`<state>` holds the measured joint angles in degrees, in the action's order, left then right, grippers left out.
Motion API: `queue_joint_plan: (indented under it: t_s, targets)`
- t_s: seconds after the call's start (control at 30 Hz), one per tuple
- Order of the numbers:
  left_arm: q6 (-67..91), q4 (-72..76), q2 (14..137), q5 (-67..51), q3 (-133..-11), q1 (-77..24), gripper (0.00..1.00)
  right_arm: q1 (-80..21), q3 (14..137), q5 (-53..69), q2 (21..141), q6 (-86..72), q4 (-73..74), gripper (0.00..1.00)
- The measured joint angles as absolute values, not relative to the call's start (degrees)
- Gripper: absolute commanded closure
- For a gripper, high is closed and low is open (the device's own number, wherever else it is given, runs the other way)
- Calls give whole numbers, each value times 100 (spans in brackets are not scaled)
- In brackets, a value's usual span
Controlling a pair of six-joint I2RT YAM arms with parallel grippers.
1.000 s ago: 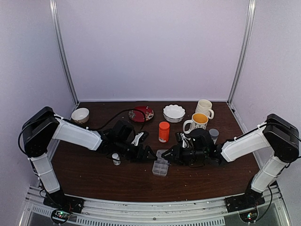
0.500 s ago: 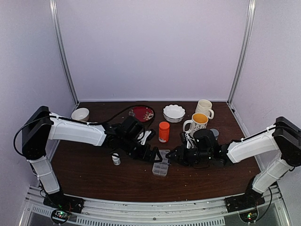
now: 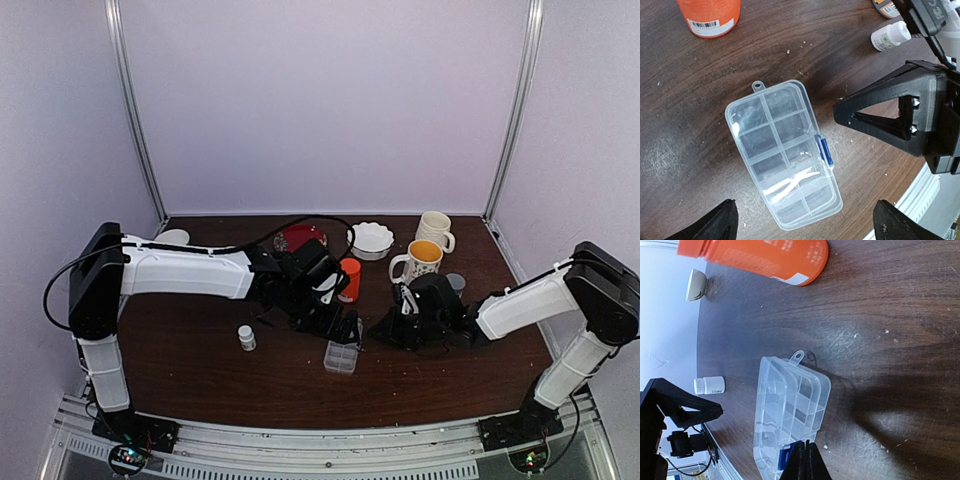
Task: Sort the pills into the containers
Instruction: Open the lid of the pill container.
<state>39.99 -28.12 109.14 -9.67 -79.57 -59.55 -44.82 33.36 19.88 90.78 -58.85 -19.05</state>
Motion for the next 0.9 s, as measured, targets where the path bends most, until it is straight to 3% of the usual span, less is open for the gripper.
queue_joint_plan:
  t_s: [0.17, 0.5, 0.9]
  targets:
    - [4038, -3070, 11115, -827, -8202, -6001, 3, -4333, 3481, 2064, 9483, -5885, -1935, 100]
    - [4268, -2661, 11098, -1120, -7728, -5798, 22, -4320, 3754, 2255, 9741, -5865, -2053, 100]
    - [4453, -1702, 11091, -1872, -7039, -5290, 19, -4320, 3763, 2447, 9870, -5898, -2265, 100]
